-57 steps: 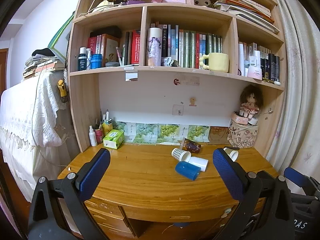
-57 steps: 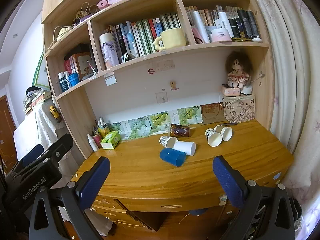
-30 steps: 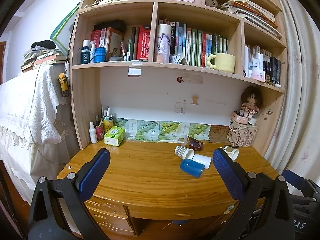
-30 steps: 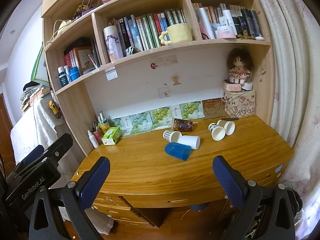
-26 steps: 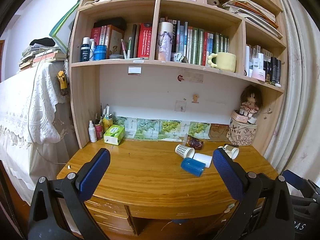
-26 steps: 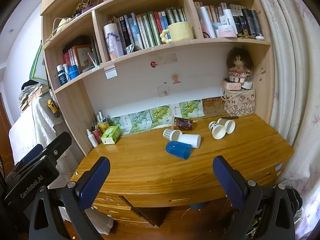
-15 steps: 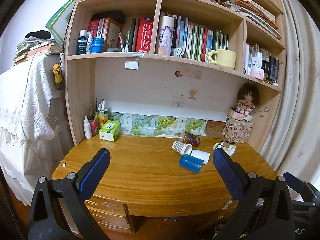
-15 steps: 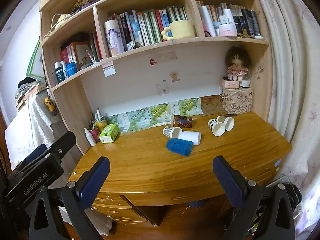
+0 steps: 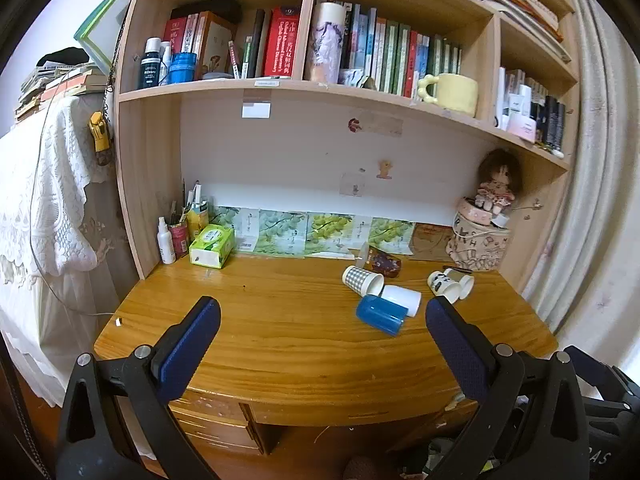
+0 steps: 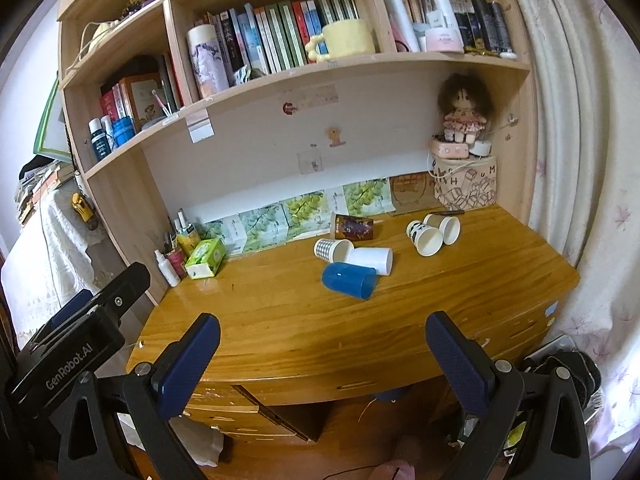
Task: Flip cup upright
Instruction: 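Move both tools toward the blue plastic cup lying on the desk, then lower the left gripper over the blue cup's body and close on it, then lift the blue cup with the left gripper toward the right gripper, then grasp the blue cup with the right gripper while the left gripper releases it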
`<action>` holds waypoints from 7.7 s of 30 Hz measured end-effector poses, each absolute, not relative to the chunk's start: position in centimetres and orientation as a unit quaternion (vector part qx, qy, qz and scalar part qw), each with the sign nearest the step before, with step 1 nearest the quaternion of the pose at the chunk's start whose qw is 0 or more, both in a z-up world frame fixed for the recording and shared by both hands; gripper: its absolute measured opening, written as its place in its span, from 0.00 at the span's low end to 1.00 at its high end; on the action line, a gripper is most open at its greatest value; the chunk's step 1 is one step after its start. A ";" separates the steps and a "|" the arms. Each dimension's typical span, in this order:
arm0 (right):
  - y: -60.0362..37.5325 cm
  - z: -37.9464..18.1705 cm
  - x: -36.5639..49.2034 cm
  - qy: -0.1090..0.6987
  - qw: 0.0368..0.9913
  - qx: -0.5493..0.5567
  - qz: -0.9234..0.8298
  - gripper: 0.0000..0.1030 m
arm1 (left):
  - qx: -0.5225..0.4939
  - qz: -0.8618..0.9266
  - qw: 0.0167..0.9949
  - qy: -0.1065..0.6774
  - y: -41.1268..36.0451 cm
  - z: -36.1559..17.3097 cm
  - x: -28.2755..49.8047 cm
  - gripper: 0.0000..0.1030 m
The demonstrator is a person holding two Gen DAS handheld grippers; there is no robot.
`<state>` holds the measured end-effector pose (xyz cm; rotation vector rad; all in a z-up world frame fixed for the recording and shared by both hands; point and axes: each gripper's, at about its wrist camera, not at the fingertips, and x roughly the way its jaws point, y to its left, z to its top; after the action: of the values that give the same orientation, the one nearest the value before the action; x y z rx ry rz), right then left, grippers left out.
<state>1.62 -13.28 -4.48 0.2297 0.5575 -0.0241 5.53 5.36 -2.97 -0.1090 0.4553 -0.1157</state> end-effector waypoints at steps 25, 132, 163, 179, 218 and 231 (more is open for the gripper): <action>-22.4 -7.4 19.9 0.373 0.911 0.170 0.039 1.00 | -0.050 0.010 0.944 0.327 -2.5 -4.7 22.2 0.99; -35.3 -24.2 29.2 0.456 0.652 0.602 -0.062 0.98 | 0.612 -0.373 0.480 0.505 -22.0 -29.5 36.2 0.71; -36.1 -22.8 31.9 0.569 0.664 0.483 0.054 0.98 | 0.111 -0.252 0.538 0.796 -15.7 -26.7 37.1 0.71; -32.1 -24.7 34.3 0.648 0.621 0.428 0.108 0.97 | -0.111 -0.235 0.588 0.766 -6.6 -27.2 34.5 0.71; -26.1 -29.4 36.0 0.717 0.568 0.380 0.135 0.92 | -0.191 -0.253 0.565 0.762 -7.8 -29.4 35.1 0.72; -25.3 -30.3 36.1 0.723 0.580 0.352 0.132 0.68 | -0.204 -0.267 0.569 0.750 -8.3 -28.3 35.3 0.72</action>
<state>36.15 -25.31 -30.32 0.8220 1.6885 0.3084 35.26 -8.31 -28.34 -0.4787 1.7620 -0.6271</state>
